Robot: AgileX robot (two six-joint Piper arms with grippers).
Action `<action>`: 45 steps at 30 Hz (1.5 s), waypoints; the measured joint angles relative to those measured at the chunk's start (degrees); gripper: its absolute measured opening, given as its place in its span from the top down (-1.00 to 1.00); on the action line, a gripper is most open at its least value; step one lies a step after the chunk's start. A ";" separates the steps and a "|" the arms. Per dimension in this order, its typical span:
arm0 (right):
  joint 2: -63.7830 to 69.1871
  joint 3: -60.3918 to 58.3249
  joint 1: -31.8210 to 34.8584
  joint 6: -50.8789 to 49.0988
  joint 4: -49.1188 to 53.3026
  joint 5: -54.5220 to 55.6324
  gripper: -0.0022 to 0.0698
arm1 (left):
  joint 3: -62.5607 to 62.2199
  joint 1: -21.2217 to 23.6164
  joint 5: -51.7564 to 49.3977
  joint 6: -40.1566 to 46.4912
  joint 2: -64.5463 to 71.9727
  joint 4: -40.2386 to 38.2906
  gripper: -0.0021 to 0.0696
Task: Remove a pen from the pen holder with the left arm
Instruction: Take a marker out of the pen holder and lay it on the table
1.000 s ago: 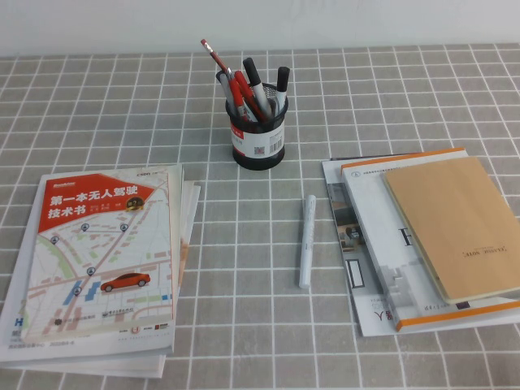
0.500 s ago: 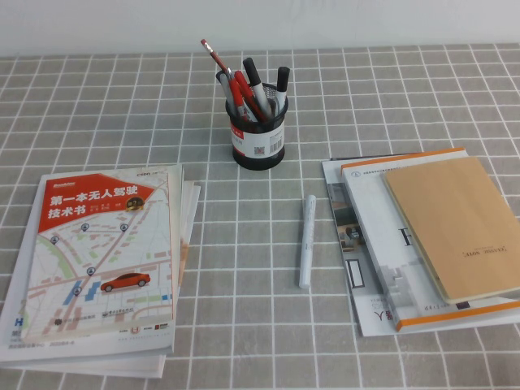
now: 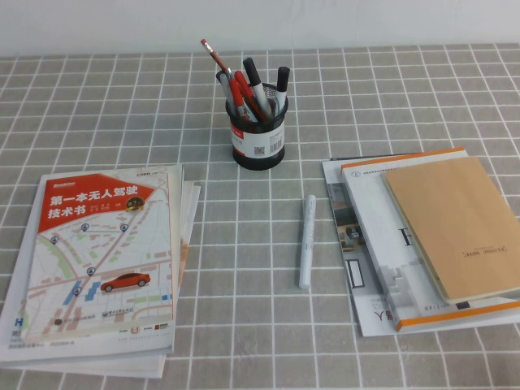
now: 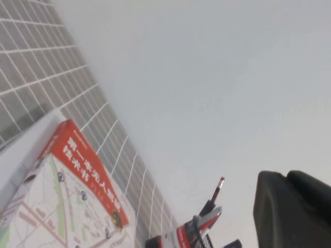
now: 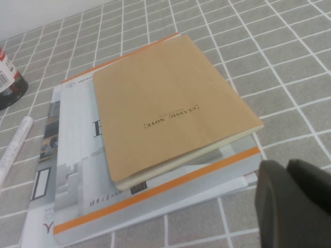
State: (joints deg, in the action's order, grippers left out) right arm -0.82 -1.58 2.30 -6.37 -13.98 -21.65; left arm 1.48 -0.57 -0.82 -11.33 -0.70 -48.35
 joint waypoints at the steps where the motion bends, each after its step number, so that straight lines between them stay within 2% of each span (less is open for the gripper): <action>1: 0.00 0.00 0.00 0.00 0.00 0.00 0.97 | 0.00 0.00 0.82 -0.21 0.00 -0.57 0.95; 8: 0.00 0.00 0.00 0.00 0.00 0.00 0.97 | 0.00 0.00 0.82 1.69 0.00 -1.42 0.95; 14: 0.00 0.00 0.00 0.00 0.00 0.00 0.97 | -8.68 0.00 -18.80 16.09 4.28 1.13 0.95; 19: 0.00 0.00 0.00 0.00 0.00 0.00 0.97 | -23.28 0.00 -32.75 31.24 19.55 4.23 0.95; 23: 0.00 0.00 0.00 0.00 0.00 0.00 0.97 | -33.80 0.00 -37.83 40.48 30.81 5.76 0.95; 27: 0.00 0.00 0.00 0.00 0.00 0.00 0.97 | -42.06 0.00 -37.59 49.81 39.79 2.19 0.95; 34: 0.00 0.00 0.00 0.00 0.00 0.00 0.97 | -53.61 0.00 -39.16 63.10 57.94 -11.77 0.93; 37: 0.00 0.00 0.00 0.00 0.00 0.00 0.97 | -56.80 0.00 -40.64 67.42 65.69 -16.72 0.78; 42: 0.00 0.00 0.00 0.00 0.00 0.00 0.97 | -60.81 0.00 -42.01 76.49 76.35 -25.38 0.31; 45: 0.00 0.00 0.00 0.00 0.00 0.00 0.97 | -63.71 -2.29 -40.09 82.24 81.94 -27.54 0.13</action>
State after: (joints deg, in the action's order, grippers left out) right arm -0.82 -1.58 2.30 -6.37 -13.98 -21.65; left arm -62.23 -2.86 -40.91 70.91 81.25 -75.89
